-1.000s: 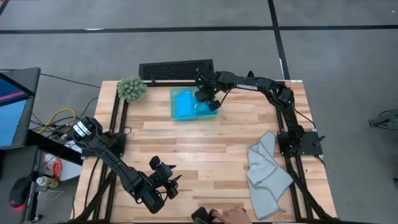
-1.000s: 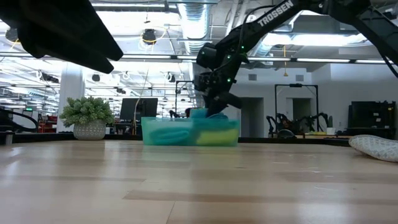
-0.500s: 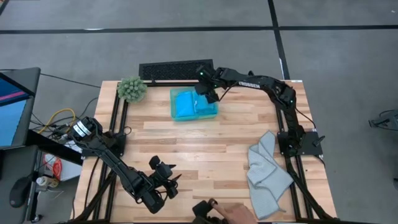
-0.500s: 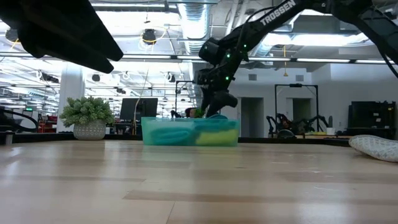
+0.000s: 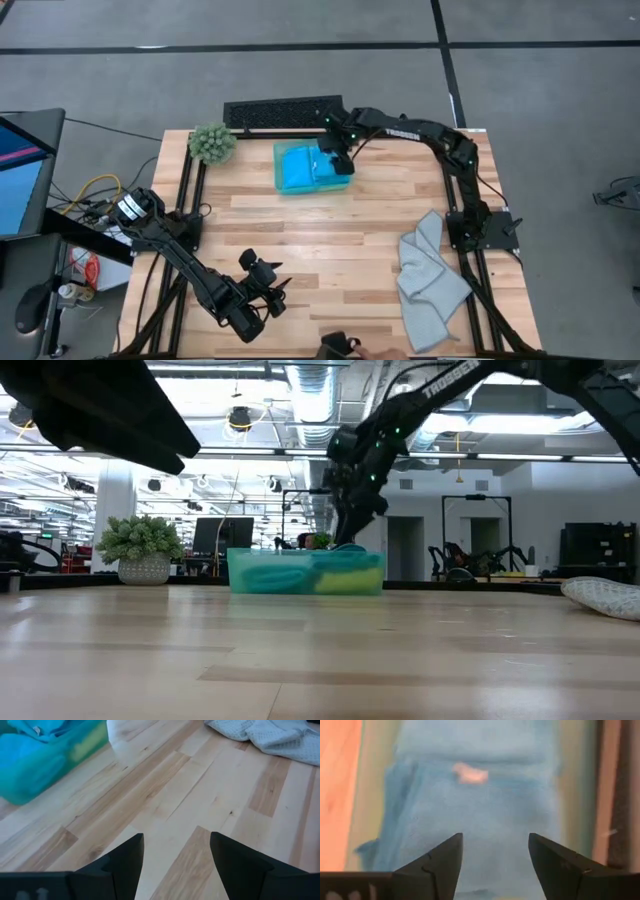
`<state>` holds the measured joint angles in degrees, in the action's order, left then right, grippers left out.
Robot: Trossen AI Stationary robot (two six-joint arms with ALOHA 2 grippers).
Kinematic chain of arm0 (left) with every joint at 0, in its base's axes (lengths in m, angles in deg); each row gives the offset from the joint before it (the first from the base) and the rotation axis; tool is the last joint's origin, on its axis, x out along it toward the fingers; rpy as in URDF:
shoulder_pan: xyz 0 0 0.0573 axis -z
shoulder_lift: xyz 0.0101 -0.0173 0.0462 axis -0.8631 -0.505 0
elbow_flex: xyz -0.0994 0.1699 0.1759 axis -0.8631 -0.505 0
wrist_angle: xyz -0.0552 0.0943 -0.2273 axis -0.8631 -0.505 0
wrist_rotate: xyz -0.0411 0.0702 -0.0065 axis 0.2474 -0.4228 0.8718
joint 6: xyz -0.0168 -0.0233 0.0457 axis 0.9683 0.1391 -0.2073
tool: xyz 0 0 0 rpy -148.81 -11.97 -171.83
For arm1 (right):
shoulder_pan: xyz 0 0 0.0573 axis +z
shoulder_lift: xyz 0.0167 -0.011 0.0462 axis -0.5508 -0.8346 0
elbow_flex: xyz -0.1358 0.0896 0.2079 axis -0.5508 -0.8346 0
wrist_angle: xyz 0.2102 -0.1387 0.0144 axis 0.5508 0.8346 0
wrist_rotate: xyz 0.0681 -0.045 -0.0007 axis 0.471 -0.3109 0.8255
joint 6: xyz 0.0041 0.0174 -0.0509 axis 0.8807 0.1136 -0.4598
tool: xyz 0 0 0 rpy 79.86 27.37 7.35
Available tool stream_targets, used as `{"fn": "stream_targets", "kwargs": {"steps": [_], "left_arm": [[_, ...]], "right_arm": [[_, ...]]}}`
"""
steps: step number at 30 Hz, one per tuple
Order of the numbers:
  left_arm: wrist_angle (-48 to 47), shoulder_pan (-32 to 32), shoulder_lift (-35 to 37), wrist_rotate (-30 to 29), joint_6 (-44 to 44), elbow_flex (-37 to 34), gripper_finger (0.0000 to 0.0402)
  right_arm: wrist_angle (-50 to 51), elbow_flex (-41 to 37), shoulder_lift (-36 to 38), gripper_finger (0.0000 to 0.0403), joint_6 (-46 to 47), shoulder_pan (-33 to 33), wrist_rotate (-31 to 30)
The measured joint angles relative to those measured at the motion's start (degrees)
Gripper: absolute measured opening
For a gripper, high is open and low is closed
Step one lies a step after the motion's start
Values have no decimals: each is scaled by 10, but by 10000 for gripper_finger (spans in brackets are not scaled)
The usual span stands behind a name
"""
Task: Fold microfiber towels
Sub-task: Put the blue microfiber towel into the bin, then fold the gray microfiber towel
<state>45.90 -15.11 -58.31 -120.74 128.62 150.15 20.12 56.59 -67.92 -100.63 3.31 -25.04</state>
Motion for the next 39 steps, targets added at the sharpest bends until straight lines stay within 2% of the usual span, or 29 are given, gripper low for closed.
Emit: {"fn": "stream_targets", "kwargs": {"steps": [4,10,21,24,27,31,35,39], "left_arm": [[0,0,0,3,2,0,222],[2,0,0,3,-3,0,222],[5,0,0,-4,-6,0,222],[23,0,0,-15,-5,0,222],[52,-1,0,-22,-27,0,222],[107,-12,0,-25,-92,0,222],[179,-29,0,-17,-163,0,222],[249,-37,0,-14,-234,0,222]], "right_arm": [[13,1,-28,244,5,9,-2],[1,1,-60,244,3,20,-58],[43,38,26,243,12,21,-90],[119,37,60,243,43,21,-77],[245,37,121,243,118,21,-72],[387,-1,221,243,276,21,-22],[405,-114,367,243,389,76,-34],[345,-267,515,243,545,178,-53]]}}
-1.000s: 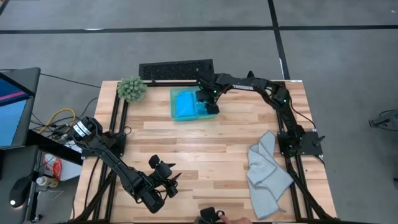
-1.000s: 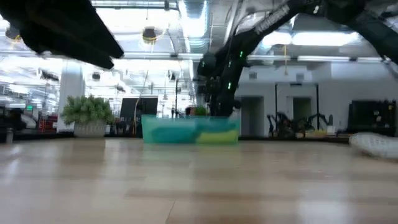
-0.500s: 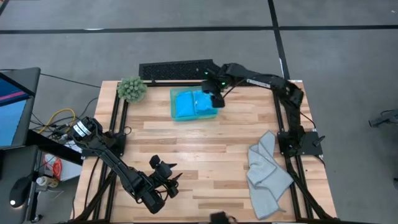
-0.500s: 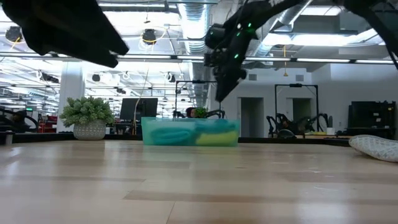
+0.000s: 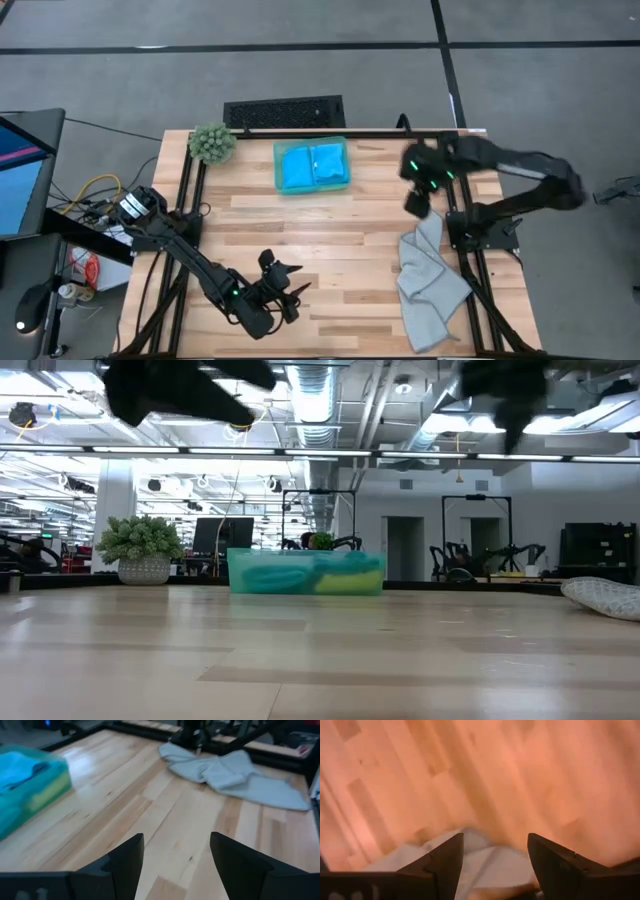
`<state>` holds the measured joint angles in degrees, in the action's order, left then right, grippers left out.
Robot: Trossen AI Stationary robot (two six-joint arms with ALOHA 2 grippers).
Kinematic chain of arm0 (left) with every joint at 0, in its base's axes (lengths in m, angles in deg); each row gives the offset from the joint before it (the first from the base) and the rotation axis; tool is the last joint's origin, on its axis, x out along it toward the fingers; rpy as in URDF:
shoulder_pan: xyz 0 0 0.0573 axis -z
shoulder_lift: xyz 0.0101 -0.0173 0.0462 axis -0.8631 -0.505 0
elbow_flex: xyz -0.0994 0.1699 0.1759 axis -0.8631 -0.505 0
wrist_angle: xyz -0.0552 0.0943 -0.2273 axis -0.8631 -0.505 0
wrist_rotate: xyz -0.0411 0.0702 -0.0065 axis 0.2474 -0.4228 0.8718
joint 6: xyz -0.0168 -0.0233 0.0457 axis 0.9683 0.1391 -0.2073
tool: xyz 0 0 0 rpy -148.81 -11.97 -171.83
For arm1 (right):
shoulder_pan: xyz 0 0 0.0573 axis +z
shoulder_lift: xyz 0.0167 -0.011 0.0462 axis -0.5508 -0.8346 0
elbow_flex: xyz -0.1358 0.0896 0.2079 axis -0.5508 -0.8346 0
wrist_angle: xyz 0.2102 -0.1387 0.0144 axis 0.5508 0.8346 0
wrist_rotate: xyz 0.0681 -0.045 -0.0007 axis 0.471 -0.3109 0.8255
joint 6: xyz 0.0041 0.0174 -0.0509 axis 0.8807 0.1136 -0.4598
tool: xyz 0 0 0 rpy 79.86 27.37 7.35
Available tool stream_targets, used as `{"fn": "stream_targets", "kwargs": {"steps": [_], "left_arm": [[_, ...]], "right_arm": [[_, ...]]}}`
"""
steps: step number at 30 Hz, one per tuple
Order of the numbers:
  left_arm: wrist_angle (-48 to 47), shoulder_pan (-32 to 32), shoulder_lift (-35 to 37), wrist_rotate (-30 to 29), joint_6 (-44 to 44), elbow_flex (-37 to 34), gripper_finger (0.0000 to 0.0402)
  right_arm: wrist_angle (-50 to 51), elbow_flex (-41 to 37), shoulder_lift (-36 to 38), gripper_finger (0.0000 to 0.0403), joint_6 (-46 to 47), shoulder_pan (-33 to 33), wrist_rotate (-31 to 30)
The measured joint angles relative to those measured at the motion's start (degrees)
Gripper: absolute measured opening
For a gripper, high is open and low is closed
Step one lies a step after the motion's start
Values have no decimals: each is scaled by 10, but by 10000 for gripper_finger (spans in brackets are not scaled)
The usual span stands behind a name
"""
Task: Fold microfiber towels
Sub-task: Fold the gray microfiber towel
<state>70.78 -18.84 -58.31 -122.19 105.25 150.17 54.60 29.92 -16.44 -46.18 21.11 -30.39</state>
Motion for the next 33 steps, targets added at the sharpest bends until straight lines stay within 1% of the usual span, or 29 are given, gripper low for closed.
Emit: {"fn": "stream_targets", "kwargs": {"steps": [3,7,9,11,15,17,19,23,26,29,33], "left_arm": [[42,-5,0,6,-43,0,222],[89,-8,0,30,-74,0,222],[98,-8,0,32,-78,0,222],[100,-8,0,32,-76,0,222],[102,-9,-2,29,-67,0,222],[101,-10,-3,26,-59,0,222],[102,-12,-3,27,-55,0,222],[103,-17,-3,26,-50,0,222],[103,-22,-3,30,-58,0,222],[103,-29,-3,35,-60,0,222],[103,-36,-3,43,-62,0,222]], "right_arm": [[-35,-108,87,243,144,111,-1],[-69,-216,144,243,329,289,1],[-102,-253,150,243,403,376,0],[-134,-276,142,243,455,450,-2],[-190,-288,82,243,518,560,-47],[-226,-288,40,243,534,595,-53],[-258,-288,-4,243,570,621,-48],[-316,-288,-91,243,704,669,-28],[-385,-288,-146,243,791,709,-8],[-448,-287,-186,243,846,739,-6],[-477,-284,-219,243,902,760,-9]]}}
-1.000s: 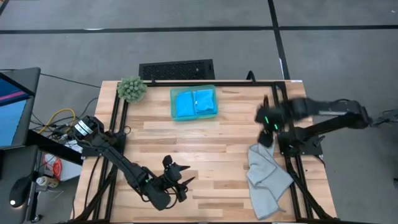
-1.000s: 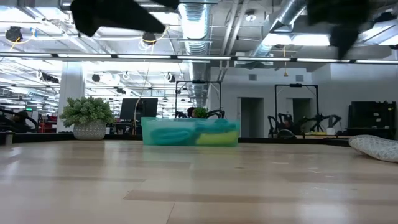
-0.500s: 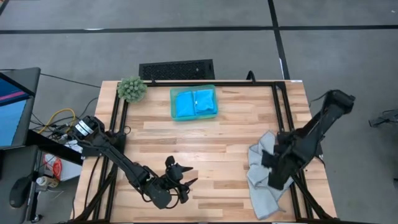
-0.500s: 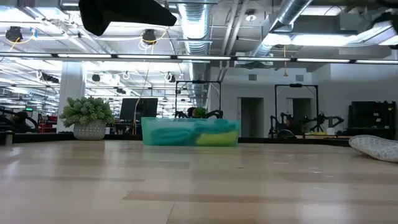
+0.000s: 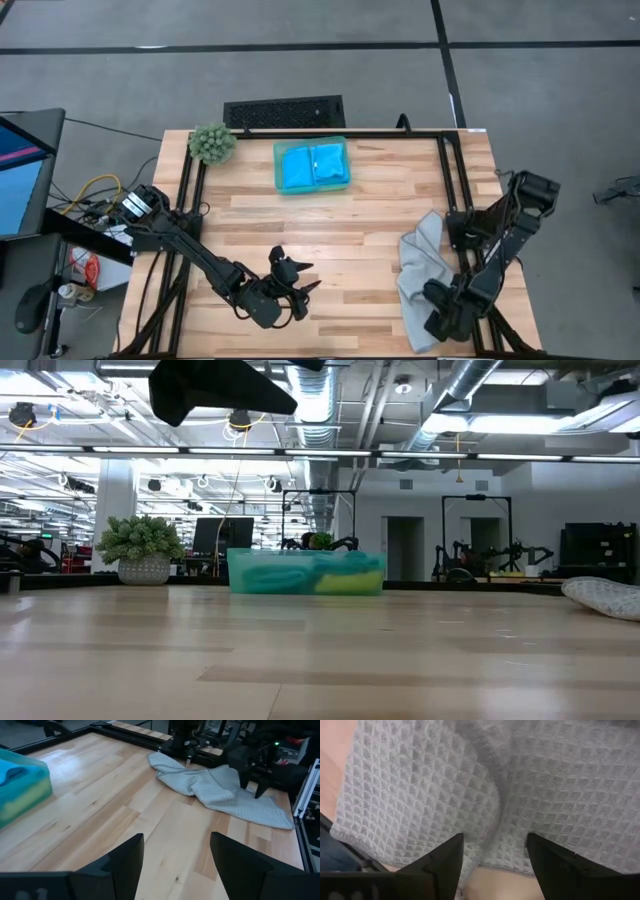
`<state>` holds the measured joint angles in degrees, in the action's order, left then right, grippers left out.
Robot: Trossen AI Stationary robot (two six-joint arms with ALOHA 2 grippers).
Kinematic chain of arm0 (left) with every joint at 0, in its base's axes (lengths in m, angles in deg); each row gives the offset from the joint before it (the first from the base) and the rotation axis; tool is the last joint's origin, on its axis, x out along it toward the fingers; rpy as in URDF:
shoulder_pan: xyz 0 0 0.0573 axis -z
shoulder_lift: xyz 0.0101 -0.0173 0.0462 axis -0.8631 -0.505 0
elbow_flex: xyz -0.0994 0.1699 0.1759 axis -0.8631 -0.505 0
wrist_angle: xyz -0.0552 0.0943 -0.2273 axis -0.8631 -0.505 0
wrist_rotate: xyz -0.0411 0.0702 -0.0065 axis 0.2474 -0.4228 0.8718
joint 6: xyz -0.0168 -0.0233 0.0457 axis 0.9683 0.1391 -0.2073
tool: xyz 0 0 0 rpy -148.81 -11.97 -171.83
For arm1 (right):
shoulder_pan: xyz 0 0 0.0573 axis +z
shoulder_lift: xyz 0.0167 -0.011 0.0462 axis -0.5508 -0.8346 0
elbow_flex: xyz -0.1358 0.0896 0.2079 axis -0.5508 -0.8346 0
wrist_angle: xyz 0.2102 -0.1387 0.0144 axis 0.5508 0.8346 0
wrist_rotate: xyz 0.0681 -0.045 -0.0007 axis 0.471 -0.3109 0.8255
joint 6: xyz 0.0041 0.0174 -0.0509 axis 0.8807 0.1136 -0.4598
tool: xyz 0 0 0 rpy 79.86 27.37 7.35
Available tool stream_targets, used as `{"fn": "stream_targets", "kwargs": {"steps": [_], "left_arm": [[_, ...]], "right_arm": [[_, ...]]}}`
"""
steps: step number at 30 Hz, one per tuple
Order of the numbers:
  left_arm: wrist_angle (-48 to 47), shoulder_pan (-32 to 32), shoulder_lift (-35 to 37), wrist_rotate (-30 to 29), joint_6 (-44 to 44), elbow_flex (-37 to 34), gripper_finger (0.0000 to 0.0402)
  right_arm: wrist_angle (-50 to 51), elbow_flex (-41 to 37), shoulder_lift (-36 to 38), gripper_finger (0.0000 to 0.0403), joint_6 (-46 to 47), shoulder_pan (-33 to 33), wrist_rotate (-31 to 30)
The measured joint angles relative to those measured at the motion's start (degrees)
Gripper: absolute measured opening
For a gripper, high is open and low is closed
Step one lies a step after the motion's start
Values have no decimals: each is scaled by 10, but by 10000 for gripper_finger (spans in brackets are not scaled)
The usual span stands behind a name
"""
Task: Fold microfiber towels
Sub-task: Fold the gray microfiber towel
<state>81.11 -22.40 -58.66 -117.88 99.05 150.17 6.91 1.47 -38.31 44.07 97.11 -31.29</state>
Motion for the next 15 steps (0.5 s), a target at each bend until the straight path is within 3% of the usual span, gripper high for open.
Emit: {"fn": "stream_targets", "kwargs": {"steps": [7,11,15], "left_arm": [[0,0,0,1,5,0,222],[0,0,0,1,8,0,222],[0,0,0,1,8,0,222]], "right_arm": [[4,13,-3,223,2,-1,-29],[42,40,-8,153,-59,-25,-73],[29,45,-18,62,-139,-65,-79]]}}
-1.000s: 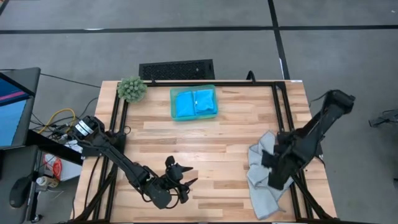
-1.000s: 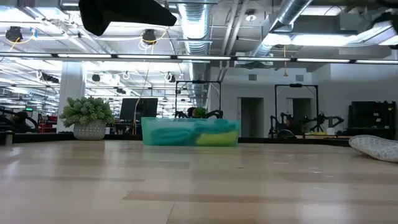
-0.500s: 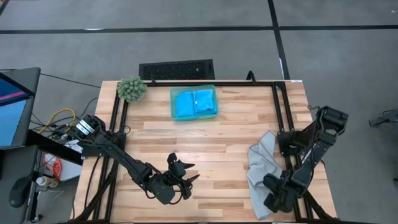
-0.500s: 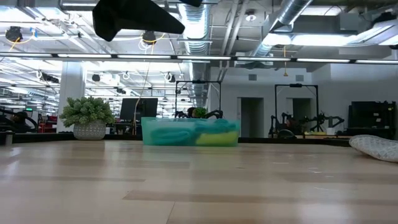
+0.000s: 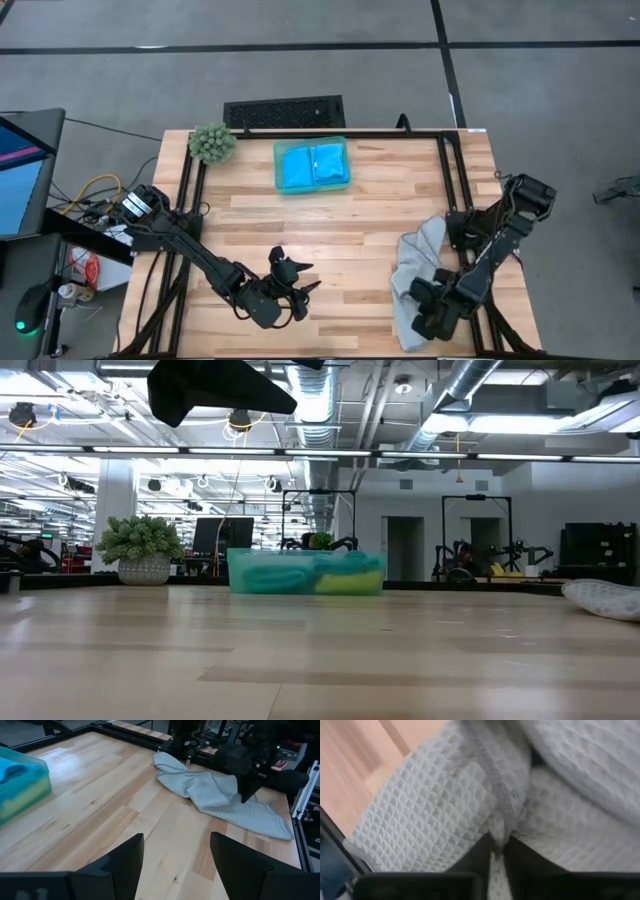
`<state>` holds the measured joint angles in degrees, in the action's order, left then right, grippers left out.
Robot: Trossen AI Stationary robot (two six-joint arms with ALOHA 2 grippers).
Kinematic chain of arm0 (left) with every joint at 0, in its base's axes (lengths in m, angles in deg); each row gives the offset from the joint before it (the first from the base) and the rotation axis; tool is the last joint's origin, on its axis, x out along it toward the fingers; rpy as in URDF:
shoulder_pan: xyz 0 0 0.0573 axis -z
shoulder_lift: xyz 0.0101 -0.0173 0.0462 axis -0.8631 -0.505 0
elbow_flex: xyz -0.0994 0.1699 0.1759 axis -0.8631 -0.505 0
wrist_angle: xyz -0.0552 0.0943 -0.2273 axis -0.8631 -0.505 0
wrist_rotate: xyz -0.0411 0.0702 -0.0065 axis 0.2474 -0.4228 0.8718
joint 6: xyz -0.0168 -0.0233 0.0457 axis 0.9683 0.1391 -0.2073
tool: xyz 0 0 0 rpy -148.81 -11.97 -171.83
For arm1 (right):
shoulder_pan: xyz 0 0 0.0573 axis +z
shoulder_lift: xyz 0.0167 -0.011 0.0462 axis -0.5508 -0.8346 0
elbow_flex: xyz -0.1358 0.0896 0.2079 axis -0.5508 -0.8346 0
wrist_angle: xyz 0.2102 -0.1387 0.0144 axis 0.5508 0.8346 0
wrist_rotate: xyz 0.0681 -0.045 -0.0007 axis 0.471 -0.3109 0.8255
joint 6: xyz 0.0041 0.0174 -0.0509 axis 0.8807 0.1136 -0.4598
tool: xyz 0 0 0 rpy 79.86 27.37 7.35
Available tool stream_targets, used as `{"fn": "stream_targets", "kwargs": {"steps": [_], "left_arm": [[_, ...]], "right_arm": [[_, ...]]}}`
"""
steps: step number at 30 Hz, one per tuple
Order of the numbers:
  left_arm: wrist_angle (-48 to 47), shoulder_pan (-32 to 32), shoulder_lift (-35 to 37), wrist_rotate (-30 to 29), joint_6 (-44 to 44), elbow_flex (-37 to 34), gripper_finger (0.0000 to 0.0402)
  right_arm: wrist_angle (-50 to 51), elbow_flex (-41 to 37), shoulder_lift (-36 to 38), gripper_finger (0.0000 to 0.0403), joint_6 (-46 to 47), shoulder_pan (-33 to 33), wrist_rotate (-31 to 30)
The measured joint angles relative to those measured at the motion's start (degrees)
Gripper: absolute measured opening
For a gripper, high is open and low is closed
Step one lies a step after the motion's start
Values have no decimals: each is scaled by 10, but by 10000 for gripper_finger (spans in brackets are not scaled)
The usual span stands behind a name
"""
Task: Fold microfiber towels
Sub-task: Fold the gray microfiber towel
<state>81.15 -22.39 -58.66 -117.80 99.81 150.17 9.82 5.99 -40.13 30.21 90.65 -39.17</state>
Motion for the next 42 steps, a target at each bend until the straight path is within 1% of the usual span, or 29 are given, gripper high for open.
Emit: {"fn": "stream_targets", "kwargs": {"steps": [2,3,6,9,10,12,13,15,17,18,21,23,27,29,32,33,35,39,42], "left_arm": [[0,-1,0,-1,0,0,222],[-1,-1,0,-1,0,0,222],[-1,-1,0,0,-12,0,222],[-2,-1,0,0,-27,0,222],[-2,-1,0,0,-27,0,222],[-2,-1,0,5,-29,0,222],[-2,-1,0,11,-29,0,222],[-2,-1,0,21,-29,0,222],[-2,-1,0,32,-29,0,222],[-2,-1,0,36,-28,0,222],[-4,-1,0,45,-18,0,222],[-5,-1,0,46,-5,0,222],[-1,0,0,48,9,0,222],[20,0,-7,53,-5,0,222],[100,0,-45,78,-81,0,222],[137,0,-63,95,-105,0,222],[177,-3,-98,118,-133,8,222],[184,-8,-163,135,-174,60,222],[157,-11,-212,133,-212,119,222]], "right_arm": [[-14,1,-6,22,-46,-24,-3],[-22,1,-10,13,-72,-36,-10],[-29,10,-22,18,-154,-85,-34],[-41,23,-33,17,-258,-158,-68],[-56,29,-39,14,-299,-184,-78],[-118,41,-52,8,-390,-240,-85],[-154,49,-60,7,-436,-265,-78],[-199,79,-73,12,-517,-308,-36],[-183,115,-79,29,-577,-336,-7],[-160,131,-77,40,-600,-343,-7],[-65,169,-58,70,-650,-345,-21],[4,180,-35,87,-658,-336,-42],[82,176,2,119,-629,-303,-97],[103,171,7,139,-607,-279,-131],[101,148,6,169,-600,-238,-182],[83,137,4,177,-600,-225,-198],[58,115,-2,191,-602,-202,-226],[-9,64,-2,205,-619,-175,-263],[-36,38,-2,207,-635,-177,-265]]}}
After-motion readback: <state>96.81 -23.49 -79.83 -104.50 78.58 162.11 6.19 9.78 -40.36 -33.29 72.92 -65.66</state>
